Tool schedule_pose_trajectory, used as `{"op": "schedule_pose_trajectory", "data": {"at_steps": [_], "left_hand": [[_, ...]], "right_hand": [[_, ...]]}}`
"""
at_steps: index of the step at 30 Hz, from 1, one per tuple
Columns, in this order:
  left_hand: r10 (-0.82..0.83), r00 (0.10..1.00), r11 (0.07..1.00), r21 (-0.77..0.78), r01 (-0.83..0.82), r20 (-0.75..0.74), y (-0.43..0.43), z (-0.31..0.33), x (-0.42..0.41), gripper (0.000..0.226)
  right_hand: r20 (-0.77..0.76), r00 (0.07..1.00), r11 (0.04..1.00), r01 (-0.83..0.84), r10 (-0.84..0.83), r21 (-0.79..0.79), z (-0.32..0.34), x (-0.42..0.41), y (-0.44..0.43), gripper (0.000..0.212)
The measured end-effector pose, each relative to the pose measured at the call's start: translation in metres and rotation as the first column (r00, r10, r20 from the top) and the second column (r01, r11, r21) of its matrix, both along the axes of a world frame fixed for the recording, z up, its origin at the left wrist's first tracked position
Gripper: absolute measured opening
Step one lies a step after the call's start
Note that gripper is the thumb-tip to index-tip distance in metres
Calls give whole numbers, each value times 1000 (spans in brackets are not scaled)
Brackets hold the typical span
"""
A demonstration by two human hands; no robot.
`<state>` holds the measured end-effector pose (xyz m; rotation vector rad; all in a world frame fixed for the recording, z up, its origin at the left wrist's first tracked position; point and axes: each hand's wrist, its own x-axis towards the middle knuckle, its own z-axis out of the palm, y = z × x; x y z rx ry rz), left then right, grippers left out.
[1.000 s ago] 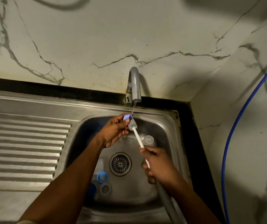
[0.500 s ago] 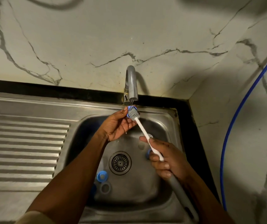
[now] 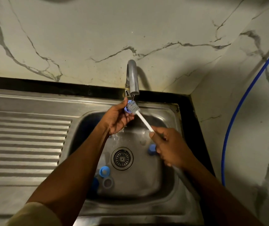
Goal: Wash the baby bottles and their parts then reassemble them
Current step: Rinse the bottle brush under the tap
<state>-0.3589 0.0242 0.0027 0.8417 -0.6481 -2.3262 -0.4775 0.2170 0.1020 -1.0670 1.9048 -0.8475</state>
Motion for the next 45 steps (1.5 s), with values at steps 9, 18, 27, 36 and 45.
{"op": "schedule_pose_trajectory", "data": {"at_steps": [9,18,27,36,45], "left_hand": [[54,989,985,-169,-30,136,8,5,-9,17],[65,998,996,-68,-63,23,1,14,-7,21],[84,995,993,-83,-89,-56,-11,16,-6,22],[72,989,988,-149,-52,130,-3,4,-15,15],[59,997,994,-90,-55,48,-4,7,-11,20]], "right_hand": [[-146,988,988,-22,45,153,-16,22,-1,20],[-442,892,996,-84,93,40,-5,-4,-10,20],[-56,990,992,-128,128,-12,15,-5,-12,25],[-295,949,984,-61,110,170,-9,5,-6,22],[-332,942,999,-48,47,5,0,-9,-9,24]]}}
